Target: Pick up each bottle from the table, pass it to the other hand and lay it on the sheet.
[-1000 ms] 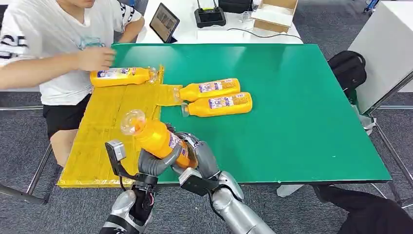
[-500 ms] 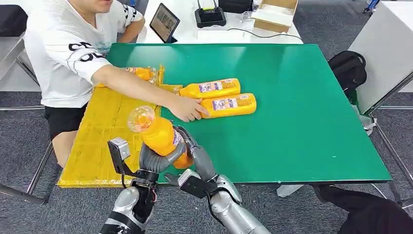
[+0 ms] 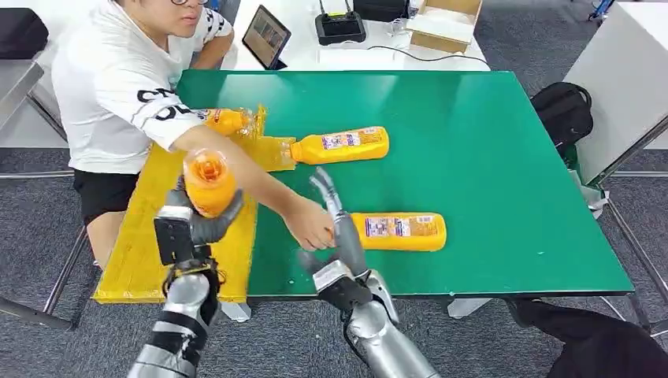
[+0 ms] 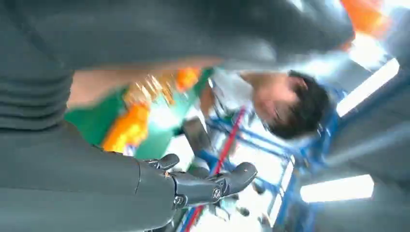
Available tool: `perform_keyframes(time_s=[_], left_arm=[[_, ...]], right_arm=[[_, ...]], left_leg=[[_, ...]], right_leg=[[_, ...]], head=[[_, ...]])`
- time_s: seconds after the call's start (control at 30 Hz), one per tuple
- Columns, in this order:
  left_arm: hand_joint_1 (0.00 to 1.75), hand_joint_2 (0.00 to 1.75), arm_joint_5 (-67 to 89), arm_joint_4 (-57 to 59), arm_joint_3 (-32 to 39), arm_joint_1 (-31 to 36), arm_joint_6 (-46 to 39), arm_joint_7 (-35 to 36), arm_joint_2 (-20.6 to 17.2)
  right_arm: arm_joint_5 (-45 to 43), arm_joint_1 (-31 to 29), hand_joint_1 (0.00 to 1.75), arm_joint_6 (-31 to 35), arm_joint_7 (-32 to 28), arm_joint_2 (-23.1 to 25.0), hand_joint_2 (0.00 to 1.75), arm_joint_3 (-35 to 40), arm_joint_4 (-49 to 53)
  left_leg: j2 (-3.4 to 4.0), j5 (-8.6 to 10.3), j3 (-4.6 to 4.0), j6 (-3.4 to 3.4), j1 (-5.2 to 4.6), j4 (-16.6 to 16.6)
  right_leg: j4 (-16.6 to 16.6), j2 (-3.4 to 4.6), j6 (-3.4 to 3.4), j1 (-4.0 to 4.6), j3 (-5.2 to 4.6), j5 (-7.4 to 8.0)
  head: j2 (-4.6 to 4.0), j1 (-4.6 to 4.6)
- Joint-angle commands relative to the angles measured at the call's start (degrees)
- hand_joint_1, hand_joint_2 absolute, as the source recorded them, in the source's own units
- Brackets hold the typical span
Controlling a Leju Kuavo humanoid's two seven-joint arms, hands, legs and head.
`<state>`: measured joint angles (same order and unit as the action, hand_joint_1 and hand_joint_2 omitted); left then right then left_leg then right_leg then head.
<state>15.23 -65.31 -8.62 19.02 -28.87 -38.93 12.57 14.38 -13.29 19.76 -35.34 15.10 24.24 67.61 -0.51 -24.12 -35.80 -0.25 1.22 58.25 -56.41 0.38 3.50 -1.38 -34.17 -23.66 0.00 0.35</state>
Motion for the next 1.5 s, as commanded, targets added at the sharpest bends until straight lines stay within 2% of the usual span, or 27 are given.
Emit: perform_keyframes(time_s=[0.03,0.1,0.13,0.17,0.2,0.23,0.3,0.33,0.5,0.53,1.13,1.17,1.3,1.33,1.37,1.43,1.47,1.5], left_arm=[[1.75,1.75,32.20,17.64,13.61,10.50,-11.13,3.18,-3.91],[1.75,1.75,36.84,19.76,16.77,11.69,-11.13,3.19,-4.29],[1.75,1.75,51.62,18.79,20.48,11.83,-11.13,6.12,-4.19],[1.75,1.75,51.62,18.79,20.48,11.83,-11.13,6.12,-4.19],[1.75,1.75,53.03,19.79,21.01,12.35,-11.13,5.86,-4.68],[1.75,1.75,63.23,21.96,20.93,13.22,-11.13,10.24,-5.93],[1.75,1.75,68.12,26.46,18.72,14.64,-11.13,12.80,-8.06],[1.75,1.75,71.55,33.02,15.57,17.00,-11.13,16.75,-10.05],[1.75,1.75,71.44,45.17,12.85,20.95,-10.31,18.30,-13.00],[1.75,1.75,72.01,46.21,12.11,21.23,-7.87,18.84,-13.33],[1.75,1.75,67.24,49.18,13.25,22.29,11.67,21.06,-13.60],[1.52,1.75,66.97,49.20,13.43,22.35,12.14,21.19,-13.57],[1.52,1.75,66.97,49.20,13.43,22.35,12.14,21.19,-13.57],[0.09,1.75,65.95,49.35,14.16,22.65,14.09,21.18,-13.31],[0.00,1.75,62.72,48.66,16.39,22.51,15.75,19.43,-12.72],[0.00,1.75,57.60,48.03,19.52,22.38,18.61,17.06,-11.46],[0.00,0.00,56.78,47.97,19.52,22.38,20.01,16.43,-10.95],[0.00,0.00,56.62,48.14,18.99,22.53,21.63,16.53,-10.72]], right_arm=[[-2.38,1.75,0.00,2.45,-1.01,-1.86,0.00,-1.45,10.48],[-2.48,1.60,0.00,2.71,-1.24,-1.92,0.00,-1.19,10.79],[-2.18,1.43,0.00,3.54,-1.92,-2.19,0.00,-0.72,11.10],[-2.18,1.43,0.00,3.54,-1.92,-2.19,0.00,-0.72,11.10],[-2.19,1.40,0.00,3.84,-2.11,-2.16,0.00,-0.72,11.38],[-2.96,1.30,0.00,4.71,-3.41,-2.08,0.00,-0.66,12.15],[-3.19,1.32,0.00,5.82,-4.38,-1.88,0.00,-0.86,13.33],[-3.71,1.15,0.00,6.62,-4.66,-2.05,0.00,-0.59,14.24],[-4.79,1.21,0.00,7.18,-3.43,-2.40,0.00,-0.79,15.49],[-5.11,1.29,0.00,7.08,-3.22,-2.42,0.00,-0.86,15.34],[-6.19,0.86,0.00,4.28,-0.88,-1.81,0.00,-0.78,12.17],[-6.19,0.84,0.00,4.19,-0.80,-1.79,0.00,-0.79,12.05],[-6.19,0.84,0.00,4.19,-0.80,-1.79,0.00,-0.79,12.05],[-6.23,0.77,0.00,4.00,-0.60,-1.71,0.00,-0.94,11.70],[-6.17,0.76,0.00,3.54,-0.27,-1.59,0.00,-1.10,11.42],[-6.05,0.63,0.00,3.15,0.13,-1.29,0.00,-1.55,10.48],[-6.09,0.40,0.00,3.07,0.22,-1.09,0.00,-1.84,9.64],[-6.43,0.12,0.00,2.74,0.56,-0.90,0.00,-2.17,8.76]], left_leg=[[-0.03,-0.01,0.16,0.04,-0.02,-0.06],[0.11,-0.06,0.21,0.05,0.02,-0.03],[0.11,-0.04,0.11,0.04,0.01,-0.02],[0.29,-0.10,0.27,0.06,0.03,-0.03],[0.10,-0.05,0.16,0.04,0.02,-0.02],[0.10,-0.07,0.23,0.06,0.03,-0.03],[0.20,-0.09,0.25,0.06,0.02,-0.03],[0.15,-0.06,0.19,0.05,0.02,-0.02],[-0.04,-0.01,0.18,0.05,0.00,-0.03],[0.04,-0.04,0.26,0.07,0.04,-0.04],[0.16,-0.05,0.27,0.08,0.04,-0.04],[0.15,-0.05,0.31,0.09,0.04,-0.06],[0.16,-0.07,0.45,0.10,0.02,-0.09],[0.17,-0.08,0.50,0.12,0.03,-0.11],[0.22,-0.11,0.57,0.13,0.04,-0.13],[0.07,-0.02,0.33,0.06,0.02,-0.05],[0.06,-0.02,0.39,0.08,0.02,-0.08],[0.04,-0.03,0.44,0.09,0.04,-0.08]], right_leg=[[0.03,-0.09,-0.13,0.01,0.16,-0.03],[0.03,0.04,-0.17,0.06,0.19,-0.03],[0.01,0.06,-0.11,0.04,0.09,-0.01],[0.01,0.20,-0.21,0.07,0.18,-0.01],[0.02,0.03,-0.14,0.05,0.14,-0.02],[0.03,0.01,-0.18,0.07,0.22,-0.05],[0.01,0.10,-0.19,0.06,0.19,-0.04],[0.01,0.06,-0.16,0.06,0.14,-0.02],[-0.01,-0.10,-0.14,0.03,0.18,-0.05],[0.02,-0.04,-0.19,0.07,0.25,-0.04],[0.03,0.06,-0.20,0.08,0.24,0.00],[0.06,0.04,-0.21,0.08,0.29,0.00],[0.09,0.06,-0.21,0.06,0.45,-0.03],[0.11,0.05,-0.25,0.08,0.50,-0.04],[0.14,0.08,-0.29,0.11,0.56,-0.04],[0.04,0.01,-0.14,0.04,0.36,-0.01],[0.08,-0.02,-0.18,0.06,0.42,-0.01],[0.09,-0.05,-0.22,0.09,0.48,-0.02]], head=[[0.00,-0.02],[0.00,0.00],[0.00,0.00],[0.00,-0.02],[0.00,0.02],[0.00,0.00],[0.00,-0.02],[0.00,0.00],[0.00,0.00],[0.00,0.02],[0.00,0.00],[0.00,0.02],[0.00,0.00],[0.00,0.02],[0.00,0.02],[0.00,0.02],[0.00,0.00],[0.00,0.02]])
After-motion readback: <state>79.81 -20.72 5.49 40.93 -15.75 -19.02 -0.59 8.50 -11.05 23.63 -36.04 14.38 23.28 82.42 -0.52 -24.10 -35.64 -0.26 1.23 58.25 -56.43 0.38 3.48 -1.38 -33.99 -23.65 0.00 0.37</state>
